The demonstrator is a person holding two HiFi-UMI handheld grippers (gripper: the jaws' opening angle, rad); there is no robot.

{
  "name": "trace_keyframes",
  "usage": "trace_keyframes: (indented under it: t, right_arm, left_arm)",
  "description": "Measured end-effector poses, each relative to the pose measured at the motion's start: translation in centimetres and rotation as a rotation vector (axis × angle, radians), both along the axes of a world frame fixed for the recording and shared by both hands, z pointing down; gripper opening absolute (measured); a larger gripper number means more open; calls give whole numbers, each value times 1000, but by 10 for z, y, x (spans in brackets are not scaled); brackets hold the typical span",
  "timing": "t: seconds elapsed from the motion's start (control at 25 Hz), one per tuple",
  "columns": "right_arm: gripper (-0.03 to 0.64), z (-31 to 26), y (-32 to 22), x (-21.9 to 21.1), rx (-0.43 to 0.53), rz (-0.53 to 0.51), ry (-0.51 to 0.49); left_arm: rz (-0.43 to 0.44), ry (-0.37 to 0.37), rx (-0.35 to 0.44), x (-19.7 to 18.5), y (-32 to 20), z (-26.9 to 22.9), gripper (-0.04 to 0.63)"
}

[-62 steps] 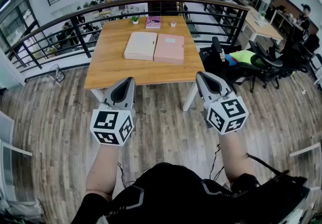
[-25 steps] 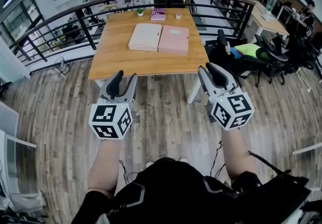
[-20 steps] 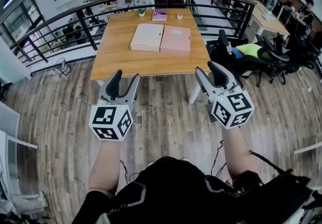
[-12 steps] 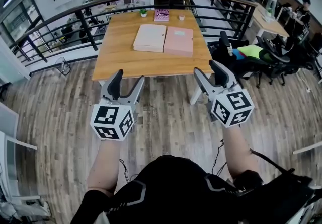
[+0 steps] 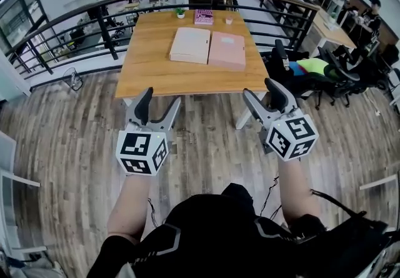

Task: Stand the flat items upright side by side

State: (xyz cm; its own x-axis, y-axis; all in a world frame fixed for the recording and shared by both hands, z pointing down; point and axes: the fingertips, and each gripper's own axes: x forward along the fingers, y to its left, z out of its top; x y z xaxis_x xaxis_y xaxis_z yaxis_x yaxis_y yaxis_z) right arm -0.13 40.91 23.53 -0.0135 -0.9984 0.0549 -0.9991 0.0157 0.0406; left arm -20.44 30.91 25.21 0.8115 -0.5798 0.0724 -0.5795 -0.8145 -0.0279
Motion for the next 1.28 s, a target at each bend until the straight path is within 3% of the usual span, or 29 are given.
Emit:
trace_keyframes:
  t: [0.12,0.24,0.44,0.64,0.88,1.08,1.28]
  right_arm:
    - [324,3,-16,-7,-16,-17,26]
    - [324,2,-35,-4,-2,-34,35]
    - [324,21,-90,11,-5,-81,-7]
    - [322,22,-154,29,25,-188,-27]
    - [322,25,-233,63,42,-298,-39]
    - [322,26,-285,102,27,-345,-24]
    - [322,24,-316,133,20,-379,3]
  left_arm:
    - [-21,-56,-2,-3,-15,12,304]
    - [-35,-55,-14,-4,-30,19,304]
    - [-133,-116,-13,-8,-66,37,304]
    - [-235,-100,-12,-1,-103,34,304]
    - [-362,-160,-21,32,-162,38,304]
    - [-425,-110,-33,74,-208,23,304]
    - [-413,-101,-37,119,-235,21,304]
